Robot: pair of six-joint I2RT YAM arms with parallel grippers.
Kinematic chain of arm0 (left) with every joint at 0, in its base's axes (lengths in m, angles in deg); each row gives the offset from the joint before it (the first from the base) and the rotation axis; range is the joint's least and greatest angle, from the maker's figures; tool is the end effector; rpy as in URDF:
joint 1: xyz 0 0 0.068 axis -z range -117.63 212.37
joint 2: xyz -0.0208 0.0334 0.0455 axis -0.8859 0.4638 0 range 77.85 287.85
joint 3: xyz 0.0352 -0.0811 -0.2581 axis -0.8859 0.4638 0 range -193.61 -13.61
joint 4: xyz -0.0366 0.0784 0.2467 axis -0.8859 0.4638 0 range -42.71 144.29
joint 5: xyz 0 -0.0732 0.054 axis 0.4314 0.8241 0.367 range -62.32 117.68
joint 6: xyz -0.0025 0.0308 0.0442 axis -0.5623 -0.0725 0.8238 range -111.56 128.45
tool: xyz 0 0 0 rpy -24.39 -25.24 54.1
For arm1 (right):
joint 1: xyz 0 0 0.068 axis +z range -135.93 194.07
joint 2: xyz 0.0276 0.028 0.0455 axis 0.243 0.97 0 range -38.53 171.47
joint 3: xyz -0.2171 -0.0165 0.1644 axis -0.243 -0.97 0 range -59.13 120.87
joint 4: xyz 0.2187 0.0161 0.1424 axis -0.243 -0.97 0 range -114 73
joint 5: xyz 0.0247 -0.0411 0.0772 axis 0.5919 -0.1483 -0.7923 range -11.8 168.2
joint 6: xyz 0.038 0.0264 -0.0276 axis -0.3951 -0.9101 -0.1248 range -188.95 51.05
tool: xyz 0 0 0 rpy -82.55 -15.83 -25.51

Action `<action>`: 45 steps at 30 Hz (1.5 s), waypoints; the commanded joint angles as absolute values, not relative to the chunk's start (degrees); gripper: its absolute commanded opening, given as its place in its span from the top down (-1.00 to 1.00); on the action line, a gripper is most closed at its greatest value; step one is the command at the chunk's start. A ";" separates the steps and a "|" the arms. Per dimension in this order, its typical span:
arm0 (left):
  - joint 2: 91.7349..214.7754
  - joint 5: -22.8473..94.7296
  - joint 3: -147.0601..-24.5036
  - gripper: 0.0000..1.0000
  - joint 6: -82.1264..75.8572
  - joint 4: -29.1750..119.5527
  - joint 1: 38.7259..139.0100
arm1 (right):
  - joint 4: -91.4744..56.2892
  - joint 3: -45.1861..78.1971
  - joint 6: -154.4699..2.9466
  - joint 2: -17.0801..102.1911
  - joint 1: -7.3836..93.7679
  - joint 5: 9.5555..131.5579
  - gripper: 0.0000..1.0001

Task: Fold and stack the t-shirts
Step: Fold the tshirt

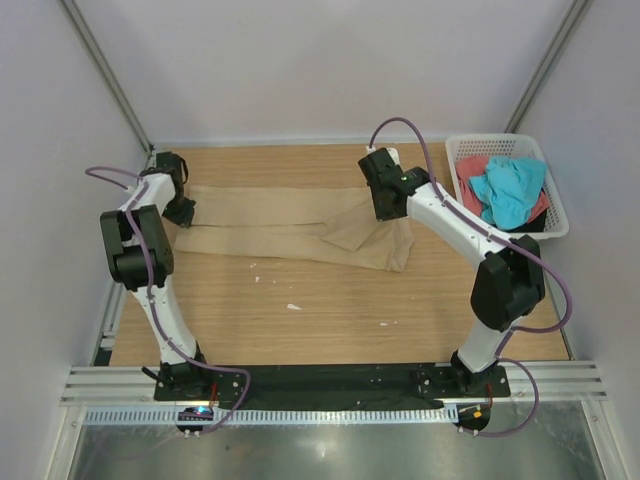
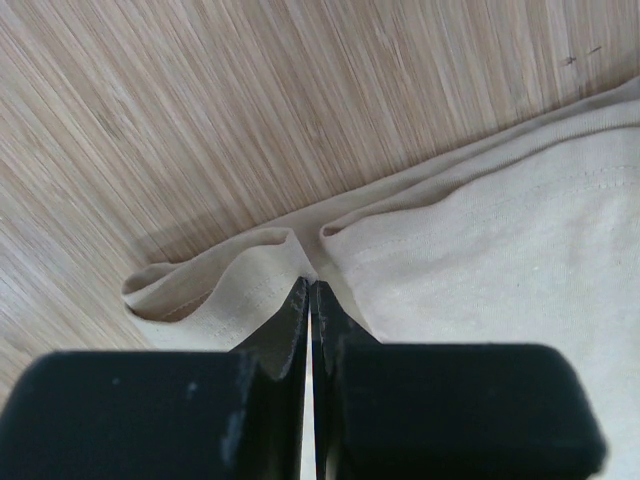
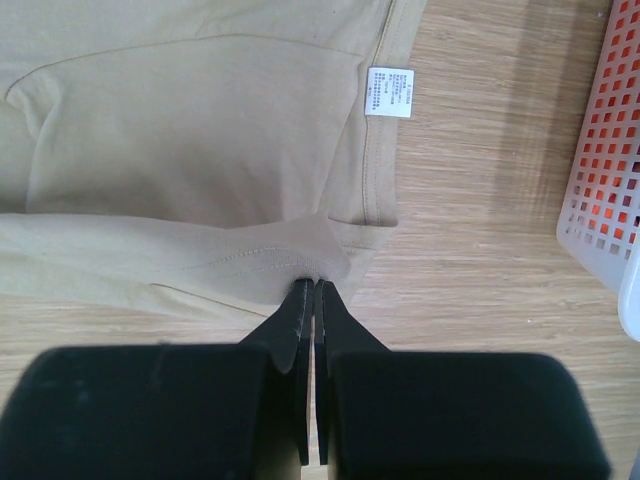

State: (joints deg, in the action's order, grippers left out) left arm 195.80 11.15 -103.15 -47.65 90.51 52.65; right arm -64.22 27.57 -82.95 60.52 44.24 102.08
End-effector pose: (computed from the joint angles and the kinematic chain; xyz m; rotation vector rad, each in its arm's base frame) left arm 0.4140 0.0811 0.1803 -1.5365 2.2567 0.1905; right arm 0.3250 0.1723 0.2886 -0.2085 2.4852 -0.2332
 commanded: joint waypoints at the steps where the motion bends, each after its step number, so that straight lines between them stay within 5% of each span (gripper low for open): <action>1: 197.20 6.59 -107.47 1.00 -47.10 93.86 52.79 | -62.88 30.34 -81.78 60.44 43.69 104.21 0.98; 45: 201.42 1.58 -110.64 1.00 -47.98 97.39 54.28 | -55.58 43.53 -60.42 75.20 43.60 106.58 0.97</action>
State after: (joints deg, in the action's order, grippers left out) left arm 200.46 4.46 -108.42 -46.86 96.09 54.16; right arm -60.00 42.65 -63.08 74.86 43.56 104.70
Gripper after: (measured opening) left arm 0.004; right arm 0.031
